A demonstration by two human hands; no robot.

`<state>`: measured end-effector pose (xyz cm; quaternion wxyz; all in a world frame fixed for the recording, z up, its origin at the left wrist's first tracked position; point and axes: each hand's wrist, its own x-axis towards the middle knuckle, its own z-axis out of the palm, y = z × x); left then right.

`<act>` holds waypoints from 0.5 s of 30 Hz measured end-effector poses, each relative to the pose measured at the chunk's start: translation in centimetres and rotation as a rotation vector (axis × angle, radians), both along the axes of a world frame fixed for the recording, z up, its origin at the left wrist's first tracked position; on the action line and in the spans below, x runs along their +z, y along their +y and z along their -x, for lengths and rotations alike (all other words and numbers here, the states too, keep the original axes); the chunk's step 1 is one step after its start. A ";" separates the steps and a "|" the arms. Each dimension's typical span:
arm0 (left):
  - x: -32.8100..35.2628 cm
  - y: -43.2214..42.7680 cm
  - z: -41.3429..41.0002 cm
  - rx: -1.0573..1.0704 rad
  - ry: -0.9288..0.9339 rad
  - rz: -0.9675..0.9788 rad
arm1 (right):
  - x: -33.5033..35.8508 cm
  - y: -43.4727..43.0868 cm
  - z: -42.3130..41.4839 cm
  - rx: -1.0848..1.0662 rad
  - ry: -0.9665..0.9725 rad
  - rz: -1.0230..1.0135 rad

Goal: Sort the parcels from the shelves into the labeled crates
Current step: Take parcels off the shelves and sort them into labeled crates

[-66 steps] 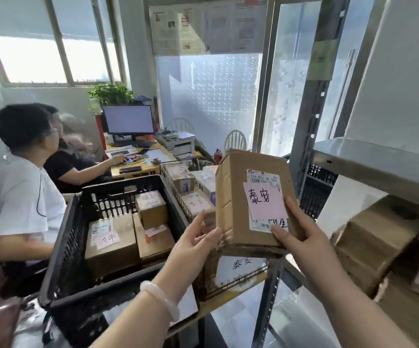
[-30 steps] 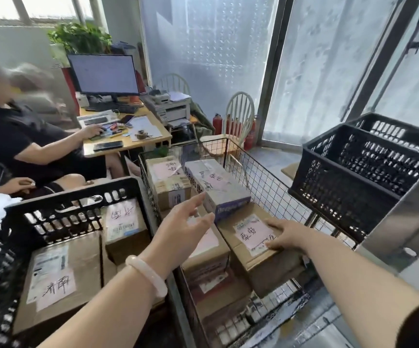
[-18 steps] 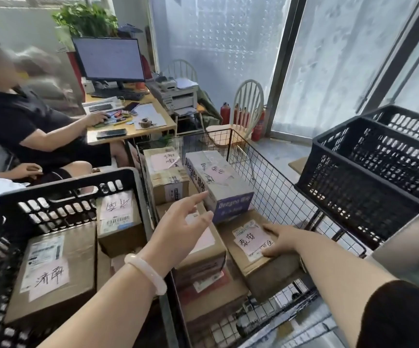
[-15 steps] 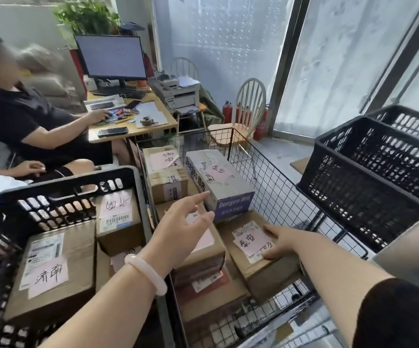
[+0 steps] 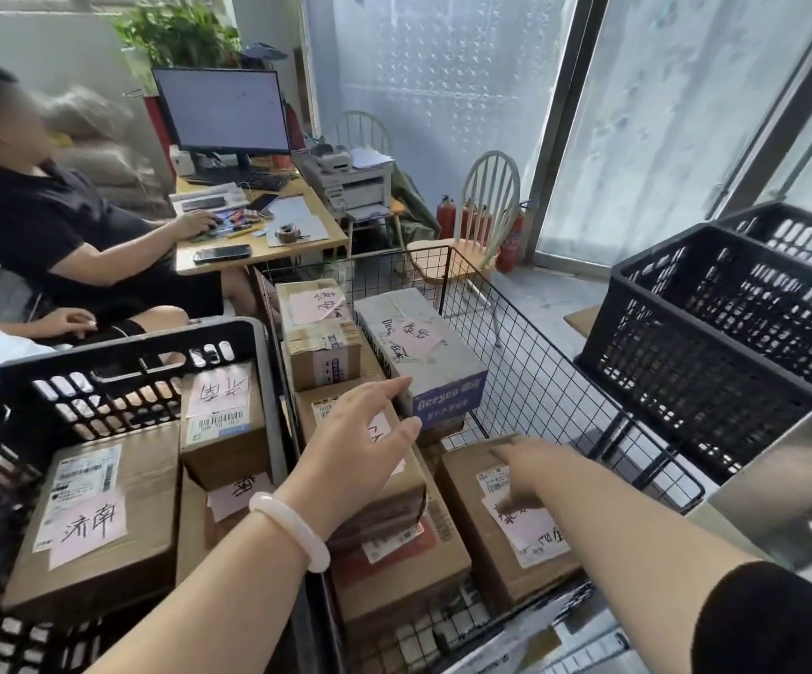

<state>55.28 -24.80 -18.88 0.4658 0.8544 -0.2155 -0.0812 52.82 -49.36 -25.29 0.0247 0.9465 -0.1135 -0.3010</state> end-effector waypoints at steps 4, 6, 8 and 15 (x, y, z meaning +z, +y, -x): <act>0.2 -0.1 0.9 -0.056 -0.094 -0.080 | 1.9 0.3 0.5 0.013 -0.180 -0.048; 0.1 0.1 1.5 -0.105 -0.140 -0.138 | 3.0 0.8 1.5 0.002 -0.251 -0.073; 0.2 0.3 2.1 -0.151 -0.182 -0.186 | 4.3 1.7 2.9 -0.033 -0.356 -0.136; 1.1 1.0 3.8 -0.295 -0.421 -0.368 | 8.2 7.3 11.7 -0.093 -0.702 -0.169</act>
